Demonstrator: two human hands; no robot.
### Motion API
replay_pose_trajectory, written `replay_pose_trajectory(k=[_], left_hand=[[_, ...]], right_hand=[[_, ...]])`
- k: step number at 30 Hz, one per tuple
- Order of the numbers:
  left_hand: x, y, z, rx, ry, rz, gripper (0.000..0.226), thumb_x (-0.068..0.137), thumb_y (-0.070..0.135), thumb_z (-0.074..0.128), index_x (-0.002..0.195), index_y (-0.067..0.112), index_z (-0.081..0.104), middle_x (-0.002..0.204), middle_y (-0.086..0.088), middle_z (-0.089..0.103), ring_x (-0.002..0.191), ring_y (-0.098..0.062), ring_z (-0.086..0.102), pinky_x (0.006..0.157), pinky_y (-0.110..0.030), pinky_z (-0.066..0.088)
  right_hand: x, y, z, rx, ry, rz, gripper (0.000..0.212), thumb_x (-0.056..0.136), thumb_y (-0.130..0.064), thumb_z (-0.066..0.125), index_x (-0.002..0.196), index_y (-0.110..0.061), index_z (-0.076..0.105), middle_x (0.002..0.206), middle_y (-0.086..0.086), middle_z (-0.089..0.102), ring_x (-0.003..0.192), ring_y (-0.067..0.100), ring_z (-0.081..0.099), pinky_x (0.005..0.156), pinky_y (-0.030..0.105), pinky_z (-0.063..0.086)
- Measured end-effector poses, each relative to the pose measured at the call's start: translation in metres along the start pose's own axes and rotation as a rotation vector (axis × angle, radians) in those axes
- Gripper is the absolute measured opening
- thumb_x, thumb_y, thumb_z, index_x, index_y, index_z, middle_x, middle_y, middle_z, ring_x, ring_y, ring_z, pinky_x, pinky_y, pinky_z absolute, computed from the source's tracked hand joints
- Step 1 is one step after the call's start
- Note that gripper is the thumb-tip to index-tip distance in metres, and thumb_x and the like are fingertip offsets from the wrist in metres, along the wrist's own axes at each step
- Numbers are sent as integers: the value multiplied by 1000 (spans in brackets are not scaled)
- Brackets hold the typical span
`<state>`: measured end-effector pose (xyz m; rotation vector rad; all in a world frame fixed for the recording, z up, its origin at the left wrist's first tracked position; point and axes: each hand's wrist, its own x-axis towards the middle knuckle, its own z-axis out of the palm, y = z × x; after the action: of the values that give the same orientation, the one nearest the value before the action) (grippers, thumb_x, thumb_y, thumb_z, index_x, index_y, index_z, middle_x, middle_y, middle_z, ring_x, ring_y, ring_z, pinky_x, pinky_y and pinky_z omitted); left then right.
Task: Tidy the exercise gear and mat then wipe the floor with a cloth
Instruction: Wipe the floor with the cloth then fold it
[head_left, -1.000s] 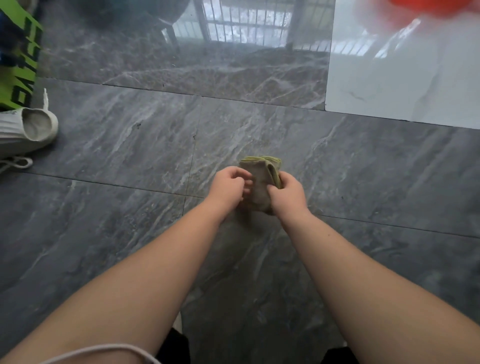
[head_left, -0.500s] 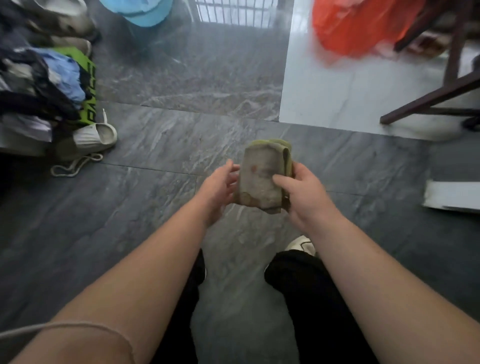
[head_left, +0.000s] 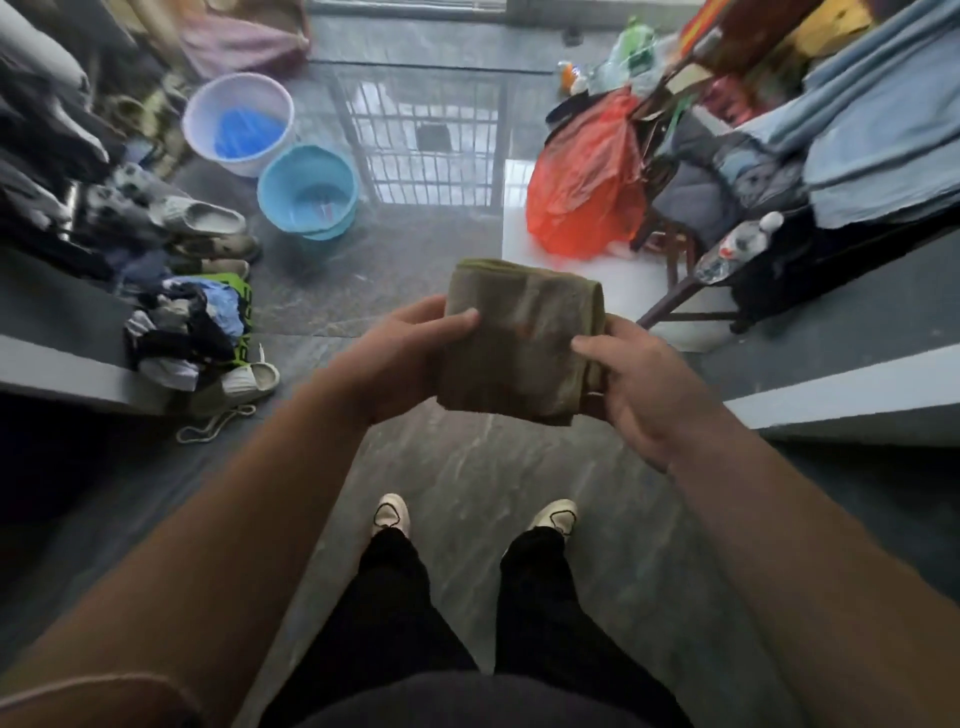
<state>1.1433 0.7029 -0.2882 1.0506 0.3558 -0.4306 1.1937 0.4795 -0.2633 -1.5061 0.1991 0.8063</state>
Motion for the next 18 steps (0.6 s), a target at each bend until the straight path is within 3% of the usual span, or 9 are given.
replay_pose_trajectory(k=[2, 5, 8, 11, 14, 16, 18], left_hand=[[-20, 20, 13, 102, -28, 25, 42, 96, 16, 58, 134, 1, 52, 121, -20, 65, 110, -35, 65, 84, -41, 57], [-54, 38, 31, 167, -130, 62, 38, 101, 10, 46, 138, 3, 50, 123, -17, 66, 112, -34, 66, 83, -38, 58], [-85, 41, 37, 237, -277, 55, 37, 104, 11, 42, 139, 3, 47, 132, -23, 60, 120, -40, 60, 95, -50, 54], [-112, 38, 39, 333, -434, -25, 40, 104, 17, 44, 140, 0, 45, 138, -27, 53, 126, -44, 55, 103, -55, 45], [-147, 36, 57, 476, -429, 0, 35, 101, 31, 54, 131, 14, 59, 121, -9, 70, 110, -29, 68, 86, -40, 58], [-166, 24, 71, 485, -406, -36, 33, 94, 40, 61, 122, 23, 64, 113, -3, 74, 105, -25, 71, 84, -40, 59], [-183, 10, 88, 494, -420, -67, 31, 90, 43, 65, 116, 26, 66, 110, -2, 75, 104, -27, 71, 86, -45, 58]], right_hand=[[-27, -11, 10, -48, 48, -50, 36, 85, -38, 61, 110, -13, 69, 108, 13, 74, 103, 35, 69, 91, 58, 55], [-69, -17, 27, -93, 220, -168, 44, 85, -54, 65, 104, -15, 71, 100, 3, 76, 95, 22, 73, 87, 49, 59], [-116, -4, 48, -88, 426, -271, 26, 91, -46, 65, 101, -22, 71, 97, -2, 75, 90, 16, 73, 79, 46, 62], [-166, 20, 73, -62, 624, -350, 18, 85, -51, 65, 95, -38, 71, 98, -7, 75, 94, 15, 71, 84, 47, 59], [-218, 43, 105, -64, 778, -373, 11, 92, -52, 59, 91, -42, 64, 97, -14, 70, 93, 4, 67, 81, 30, 56], [-250, 62, 117, 13, 856, -366, 13, 95, -47, 58, 98, -37, 65, 97, -18, 68, 89, -2, 65, 75, 19, 55], [-284, 77, 124, 65, 895, -331, 32, 92, -54, 58, 114, -31, 66, 106, -12, 70, 99, 6, 67, 85, 32, 58]])
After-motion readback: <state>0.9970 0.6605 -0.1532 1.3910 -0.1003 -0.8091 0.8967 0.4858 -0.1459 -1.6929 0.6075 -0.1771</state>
